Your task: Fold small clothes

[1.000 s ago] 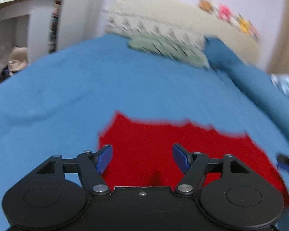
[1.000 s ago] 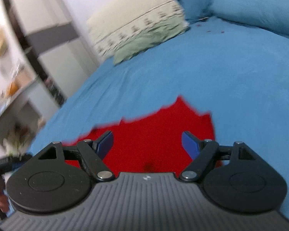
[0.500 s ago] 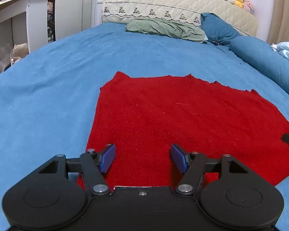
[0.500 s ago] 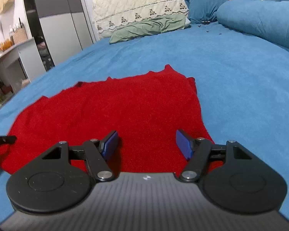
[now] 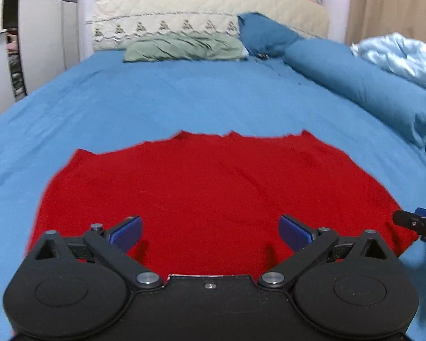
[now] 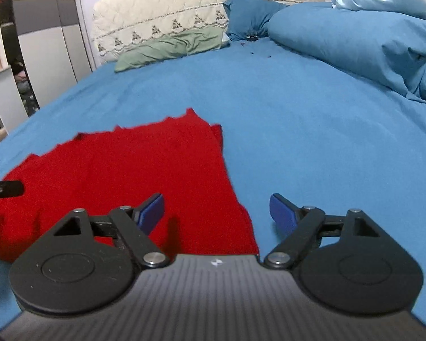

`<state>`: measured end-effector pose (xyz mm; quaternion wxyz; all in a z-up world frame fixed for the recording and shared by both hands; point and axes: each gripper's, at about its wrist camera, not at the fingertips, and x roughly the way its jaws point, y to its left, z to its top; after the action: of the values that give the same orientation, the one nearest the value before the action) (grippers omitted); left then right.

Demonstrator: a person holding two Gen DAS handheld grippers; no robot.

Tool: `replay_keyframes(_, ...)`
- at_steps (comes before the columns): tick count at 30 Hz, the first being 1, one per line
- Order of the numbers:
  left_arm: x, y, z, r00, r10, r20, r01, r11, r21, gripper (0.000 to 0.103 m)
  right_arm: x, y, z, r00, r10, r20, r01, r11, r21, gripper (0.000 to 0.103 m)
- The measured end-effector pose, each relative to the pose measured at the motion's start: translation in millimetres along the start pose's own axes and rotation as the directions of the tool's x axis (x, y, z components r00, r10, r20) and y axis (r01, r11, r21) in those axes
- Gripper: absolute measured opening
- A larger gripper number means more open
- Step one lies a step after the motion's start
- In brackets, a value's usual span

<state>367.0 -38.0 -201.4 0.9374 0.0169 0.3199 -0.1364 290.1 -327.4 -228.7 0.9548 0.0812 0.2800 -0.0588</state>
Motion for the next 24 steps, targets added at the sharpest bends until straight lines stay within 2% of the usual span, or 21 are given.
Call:
replay_keyframes(1,3.6,-2.4,-2.5,1.000,0.001,-0.011,-0.001,1.000,0.000,0.103,4.1,1.4,-4.7,1.000,-0.013,-0.006,0.013,1.000,-0.015,0.095)
replay_keyframes(3,15.5,-2.6,-6.4,0.999,0.009,-0.043,-0.009,1.000,-0.008,0.103,13.3,3.5,-12.4,0.999,-0.018,-0.028,0.017,0.999,-0.027,0.088)
replay_keyframes(7,28.1,1.4,-14.7,0.995,0.003,-0.100,-0.007,0.999,-0.037,0.103,19.3,8.9,-22.1,0.999,-0.030,-0.016,0.030,0.998,-0.050,0.085)
replay_keyframes(10,33.9,-1.6,-16.3,0.993,0.011,-0.120,-0.014,1.000,-0.021,0.103,19.4,12.1,-23.7,1.000,-0.017,-0.019,0.016,0.998,-0.063,0.075)
replay_keyframes(13,39.7,-4.6,-15.6,0.989,0.027,-0.143,-0.028,1.000,-0.003,0.103,17.1,13.3,-20.6,1.000,0.007,-0.028,-0.009,0.998,-0.059,0.057)
replay_keyframes(15,42.6,-4.2,-14.6,0.988,0.029,-0.154,-0.031,0.999,-0.007,0.103,15.8,12.0,-18.3,0.999,0.025,-0.035,-0.026,0.999,-0.035,0.039)
replay_keyframes(17,43.2,-2.9,-13.5,0.987,0.027,-0.159,-0.030,0.999,-0.017,0.103,13.0,7.2,-14.2,0.998,0.047,-0.036,-0.046,0.999,0.018,0.032)
replay_keyframes(20,41.9,-1.3,-13.3,0.987,0.013,-0.161,-0.014,1.000,-0.003,0.103,4.8,-1.2,-4.2,0.995,0.095,-0.024,-0.091,0.988,0.122,0.029)
replay_keyframes(22,35.5,3.1,-10.0,0.986,-0.016,-0.164,0.016,1.000,-0.002,0.103,-5.4,-2.8,9.4,0.989,0.143,0.020,-0.145,0.973,0.177,0.029)
replay_keyframes(24,24.0,15.4,-4.7,0.990,-0.018,-0.143,0.013,0.999,-0.031,0.103,-17.2,3.6,28.7,0.971,0.222,0.089,-0.236,0.949,0.211,0.028)
